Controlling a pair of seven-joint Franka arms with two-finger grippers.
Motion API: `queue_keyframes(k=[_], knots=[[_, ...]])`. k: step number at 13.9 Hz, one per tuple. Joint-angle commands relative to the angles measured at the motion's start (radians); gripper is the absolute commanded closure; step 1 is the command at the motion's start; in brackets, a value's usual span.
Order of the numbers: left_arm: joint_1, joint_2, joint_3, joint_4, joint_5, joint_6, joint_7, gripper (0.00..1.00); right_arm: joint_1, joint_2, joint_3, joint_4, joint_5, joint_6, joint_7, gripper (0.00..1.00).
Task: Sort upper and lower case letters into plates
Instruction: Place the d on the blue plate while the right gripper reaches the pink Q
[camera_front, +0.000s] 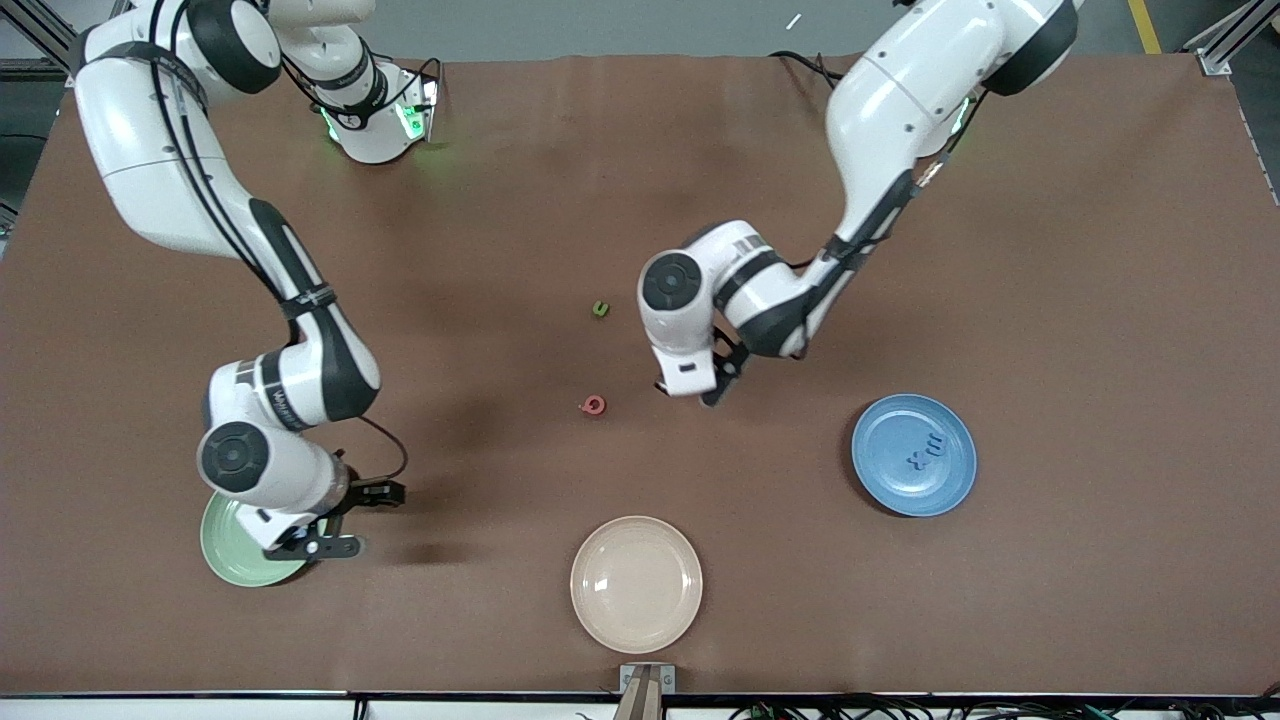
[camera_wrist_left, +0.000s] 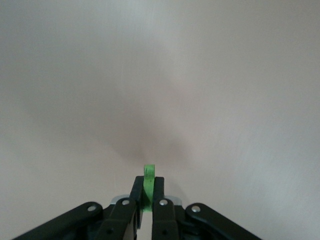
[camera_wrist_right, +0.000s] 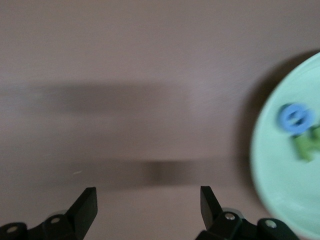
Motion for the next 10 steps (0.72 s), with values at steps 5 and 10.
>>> queue_keyframes(k=[5, 10], knots=[[0.323, -0.053, -0.011, -0.006, 0.011, -0.045, 0.622, 1.0, 0.183, -0.025, 0.062, -0.042, 0.002, -0.005, 0.524, 0.09], [0.428, -0.005, -0.001, -0.016, 0.028, -0.032, 0.822, 0.74, 0.34, -0.008, 0.031, -0.046, -0.021, 0.084, 0.814, 0.08]])
